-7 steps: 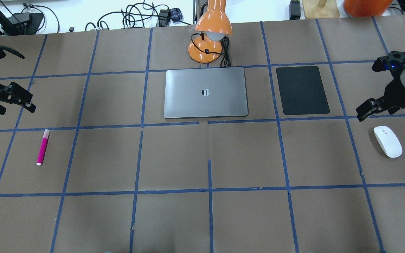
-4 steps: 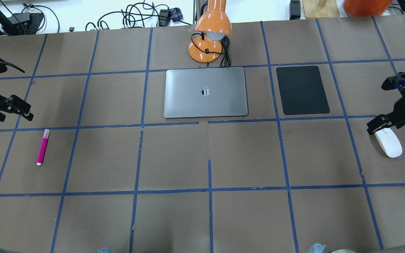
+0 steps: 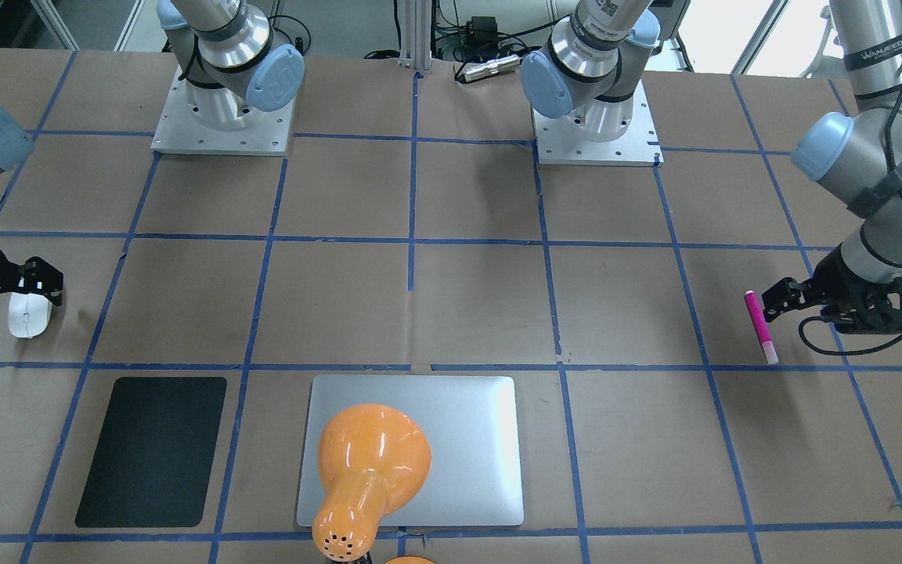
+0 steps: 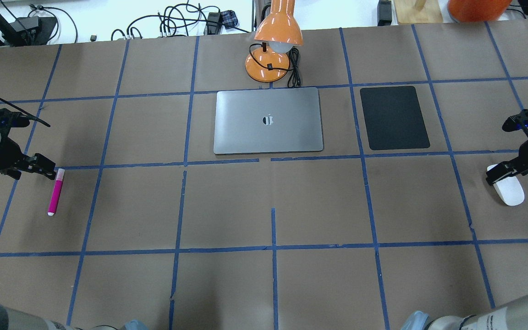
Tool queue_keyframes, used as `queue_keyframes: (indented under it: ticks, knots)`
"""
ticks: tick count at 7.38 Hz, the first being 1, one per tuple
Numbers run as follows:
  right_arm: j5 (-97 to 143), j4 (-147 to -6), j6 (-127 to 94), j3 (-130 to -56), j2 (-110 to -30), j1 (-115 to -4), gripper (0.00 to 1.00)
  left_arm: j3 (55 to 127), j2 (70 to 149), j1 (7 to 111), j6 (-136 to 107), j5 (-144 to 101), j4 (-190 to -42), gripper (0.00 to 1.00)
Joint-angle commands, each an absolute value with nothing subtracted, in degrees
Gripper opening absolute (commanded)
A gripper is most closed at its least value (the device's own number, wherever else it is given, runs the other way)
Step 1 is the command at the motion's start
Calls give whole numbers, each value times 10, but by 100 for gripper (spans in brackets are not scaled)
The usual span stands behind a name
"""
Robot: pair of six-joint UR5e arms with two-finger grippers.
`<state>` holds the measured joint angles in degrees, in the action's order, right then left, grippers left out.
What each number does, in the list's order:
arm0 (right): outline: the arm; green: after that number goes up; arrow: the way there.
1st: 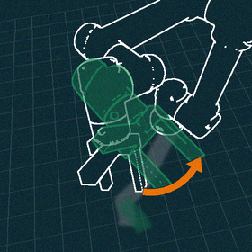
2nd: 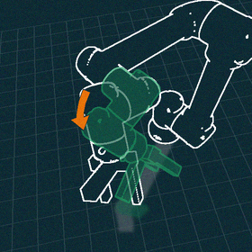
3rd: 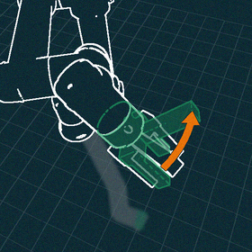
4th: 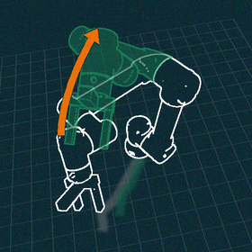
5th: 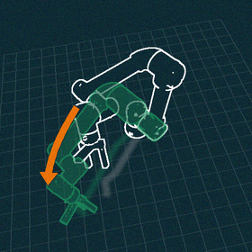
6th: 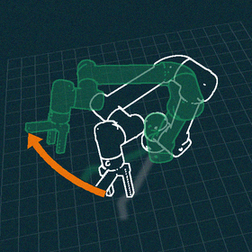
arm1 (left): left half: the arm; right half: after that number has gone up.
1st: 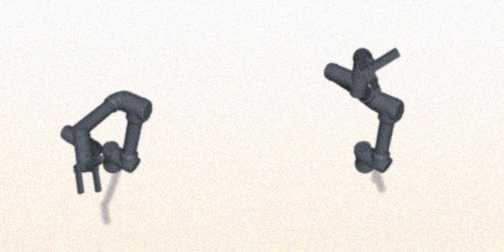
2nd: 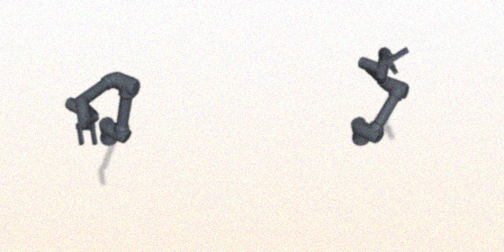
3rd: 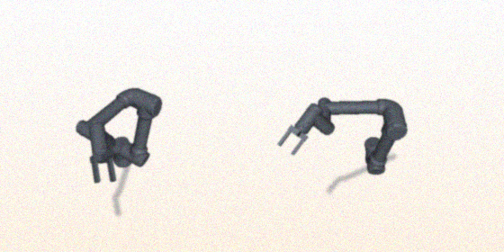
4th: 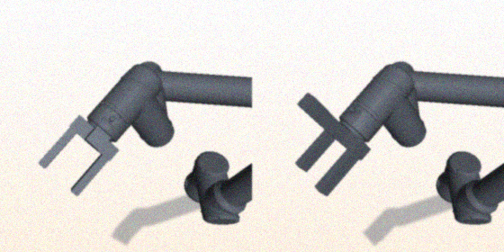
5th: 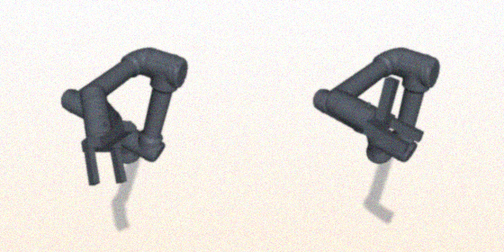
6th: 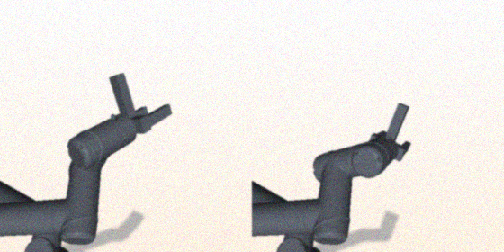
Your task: Place pen and mouse around notebook
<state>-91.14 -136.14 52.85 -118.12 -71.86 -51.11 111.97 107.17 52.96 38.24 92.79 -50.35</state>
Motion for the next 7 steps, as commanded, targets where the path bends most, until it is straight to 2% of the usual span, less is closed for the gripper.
queue_keyframes:
  ticks: [1, 3, 4, 5, 6, 7]
  knots:
    - [-912, -1362, 526, -1181, -708, -511, 100, 1124, 1092, 529, 380, 921, -501, 100]
    - [-913, -1358, 511, -1181, -710, -511, 54, 1125, 1101, 529, 381, 924, -502, 100]
    - [-914, -1356, 510, -1180, -709, -511, 50, 1125, 1103, 529, 381, 923, -500, 100]
    - [-935, -1344, 510, -1180, -714, -511, 27, 1125, 1104, 529, 381, 923, -500, 100]
    - [-946, -1318, 506, -1172, -724, -512, 18, 1125, 1107, 529, 378, 923, -500, 94]
    - [-940, -1299, 472, -1155, -755, -521, 15, 1124, 1114, 529, 378, 923, -499, 84]
